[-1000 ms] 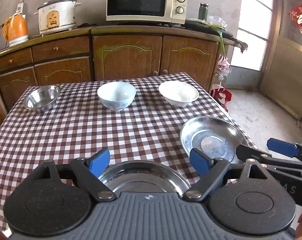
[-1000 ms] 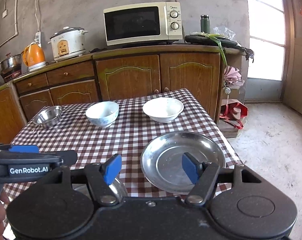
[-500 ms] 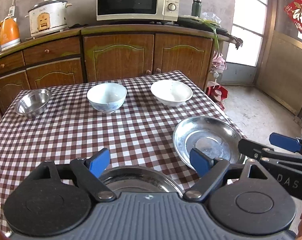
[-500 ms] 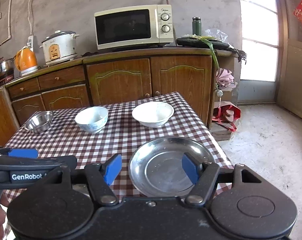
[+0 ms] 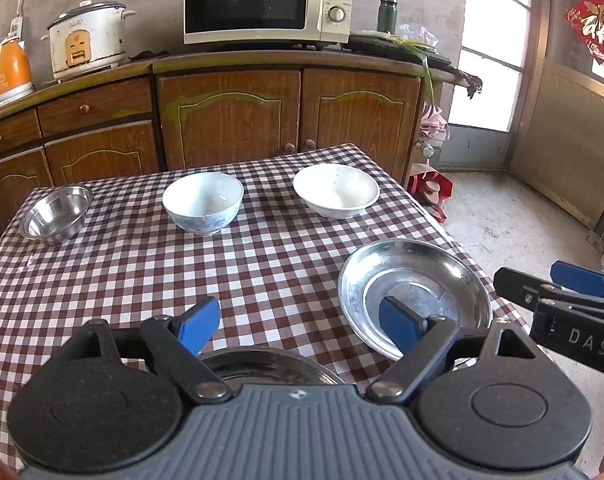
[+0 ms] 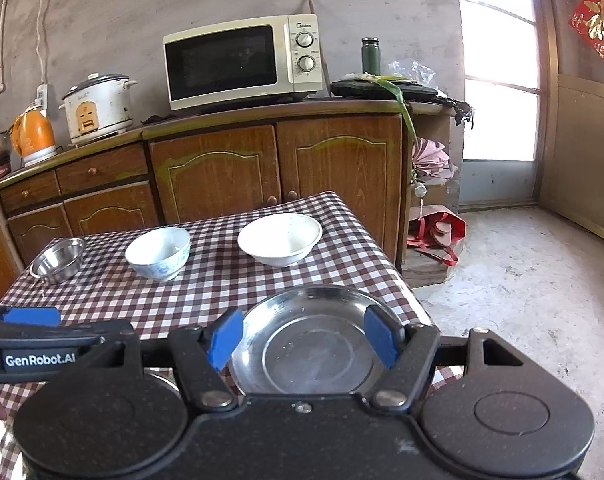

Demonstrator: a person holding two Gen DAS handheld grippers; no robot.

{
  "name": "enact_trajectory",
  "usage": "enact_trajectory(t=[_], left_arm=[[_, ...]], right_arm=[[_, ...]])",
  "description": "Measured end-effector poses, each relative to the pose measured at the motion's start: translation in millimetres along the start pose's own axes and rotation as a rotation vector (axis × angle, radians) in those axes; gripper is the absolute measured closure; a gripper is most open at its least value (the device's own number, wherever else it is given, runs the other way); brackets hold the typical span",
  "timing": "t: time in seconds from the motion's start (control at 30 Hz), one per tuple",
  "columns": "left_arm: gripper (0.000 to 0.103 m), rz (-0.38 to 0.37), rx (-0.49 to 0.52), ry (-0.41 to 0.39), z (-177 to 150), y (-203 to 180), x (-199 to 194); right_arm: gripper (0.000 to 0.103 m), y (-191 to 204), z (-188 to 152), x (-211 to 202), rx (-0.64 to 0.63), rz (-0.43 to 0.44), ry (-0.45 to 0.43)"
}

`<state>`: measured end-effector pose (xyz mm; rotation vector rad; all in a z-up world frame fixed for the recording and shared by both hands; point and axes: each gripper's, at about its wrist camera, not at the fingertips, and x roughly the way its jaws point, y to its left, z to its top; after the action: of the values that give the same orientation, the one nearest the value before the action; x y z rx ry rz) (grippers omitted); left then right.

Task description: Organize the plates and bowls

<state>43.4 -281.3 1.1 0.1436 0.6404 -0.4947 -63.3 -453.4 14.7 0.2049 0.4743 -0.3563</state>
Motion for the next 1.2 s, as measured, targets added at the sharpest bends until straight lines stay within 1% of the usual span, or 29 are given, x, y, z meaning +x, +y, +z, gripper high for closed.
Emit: enact_trajectory(t=[0.63, 1.2], left_arm=[[0.014, -0.002, 0.013, 0.013, 5.5, -8.5, 17.0], [0.014, -0.001, 0.014, 0.026, 7.6, -13.0, 30.3]], right_arm=[[0.023, -20.9, 0.9, 12.7, 0.028, -0.030, 0.004], [0.023, -31.2, 0.4, 24.0, 0.043, -0.045, 0.010]])
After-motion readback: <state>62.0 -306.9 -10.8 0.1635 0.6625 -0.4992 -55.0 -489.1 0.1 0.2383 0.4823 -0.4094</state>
